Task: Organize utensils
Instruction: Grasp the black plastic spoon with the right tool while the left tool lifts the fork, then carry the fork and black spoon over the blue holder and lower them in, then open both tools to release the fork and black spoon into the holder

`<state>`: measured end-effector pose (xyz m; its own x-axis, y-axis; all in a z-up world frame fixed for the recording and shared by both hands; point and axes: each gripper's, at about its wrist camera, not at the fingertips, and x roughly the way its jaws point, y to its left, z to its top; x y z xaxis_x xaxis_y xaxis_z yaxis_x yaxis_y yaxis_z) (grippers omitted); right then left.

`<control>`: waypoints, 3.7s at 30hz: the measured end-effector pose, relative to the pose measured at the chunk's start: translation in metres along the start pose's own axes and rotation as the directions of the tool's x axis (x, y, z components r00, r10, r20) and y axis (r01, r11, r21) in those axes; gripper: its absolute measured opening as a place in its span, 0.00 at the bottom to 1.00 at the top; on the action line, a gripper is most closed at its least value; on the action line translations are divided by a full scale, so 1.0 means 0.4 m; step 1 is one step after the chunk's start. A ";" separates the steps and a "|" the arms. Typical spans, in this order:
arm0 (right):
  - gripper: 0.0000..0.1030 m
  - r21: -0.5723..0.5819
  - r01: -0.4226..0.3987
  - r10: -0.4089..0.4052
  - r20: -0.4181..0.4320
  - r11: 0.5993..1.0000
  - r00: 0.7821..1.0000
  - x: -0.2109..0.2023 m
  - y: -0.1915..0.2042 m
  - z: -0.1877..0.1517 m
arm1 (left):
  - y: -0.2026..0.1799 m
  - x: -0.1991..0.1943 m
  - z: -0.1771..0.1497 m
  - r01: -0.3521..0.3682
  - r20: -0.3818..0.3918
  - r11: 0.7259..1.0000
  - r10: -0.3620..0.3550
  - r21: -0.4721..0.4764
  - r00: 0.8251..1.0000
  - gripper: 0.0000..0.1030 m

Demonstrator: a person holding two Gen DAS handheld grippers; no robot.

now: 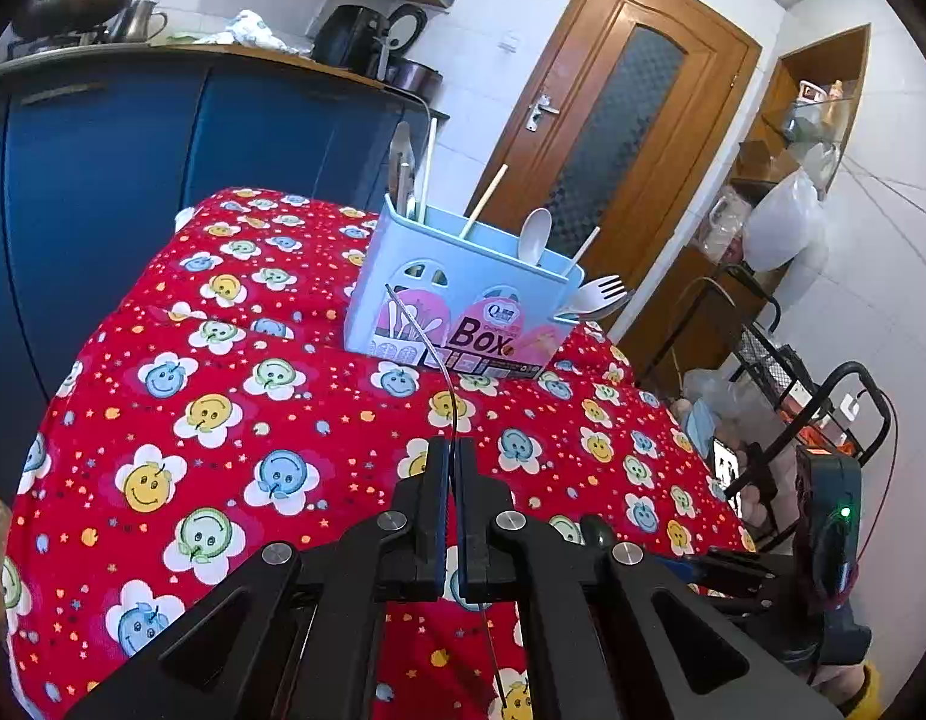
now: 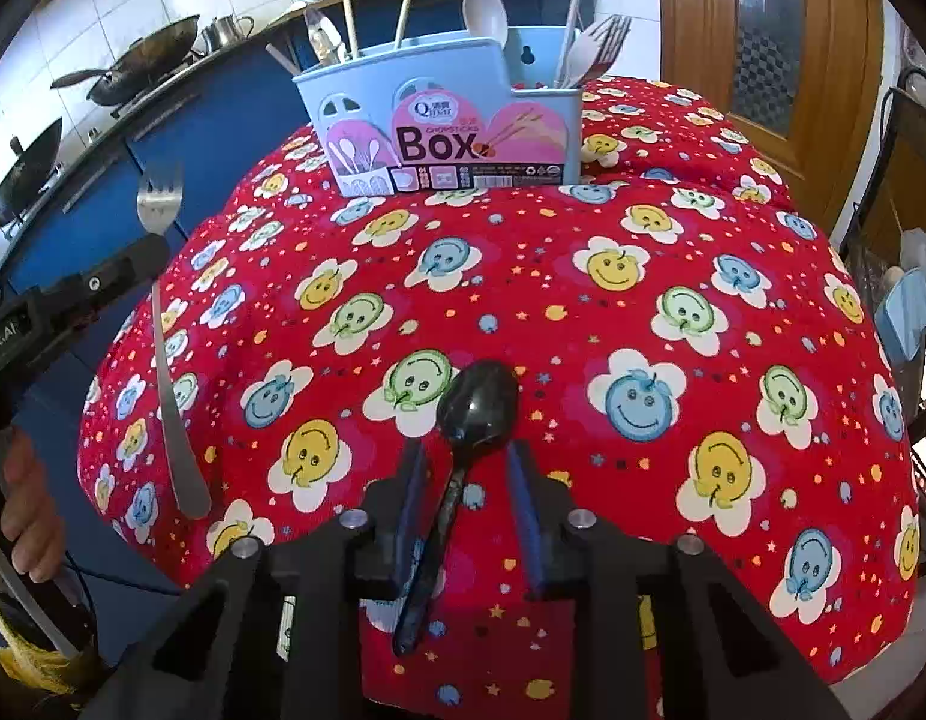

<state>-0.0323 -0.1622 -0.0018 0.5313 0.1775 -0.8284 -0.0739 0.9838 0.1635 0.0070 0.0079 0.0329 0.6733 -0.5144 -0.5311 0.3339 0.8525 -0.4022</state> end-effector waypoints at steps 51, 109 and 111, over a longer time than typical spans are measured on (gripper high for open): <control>0.08 0.075 -0.123 0.067 0.520 0.990 0.851 -0.161 -0.108 0.126 | -0.120 -0.008 0.218 -0.070 0.312 0.986 0.019 0.153 0.950 0.01; 0.10 0.017 -0.138 0.096 0.632 0.990 0.769 0.044 -0.124 0.455 | -0.043 0.270 0.337 -0.280 0.441 0.948 0.188 0.154 0.878 0.10; 0.16 0.022 -0.144 0.098 0.628 0.989 0.772 0.041 -0.126 0.455 | -0.045 0.267 0.336 -0.278 0.435 0.949 0.189 0.150 0.880 0.12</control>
<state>0.1337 -0.2136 0.0738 0.9331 0.2174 -0.2864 -0.1310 0.9473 0.2925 0.1613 -0.0499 0.0836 0.9430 -0.2506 -0.2191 0.2283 0.9659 -0.1221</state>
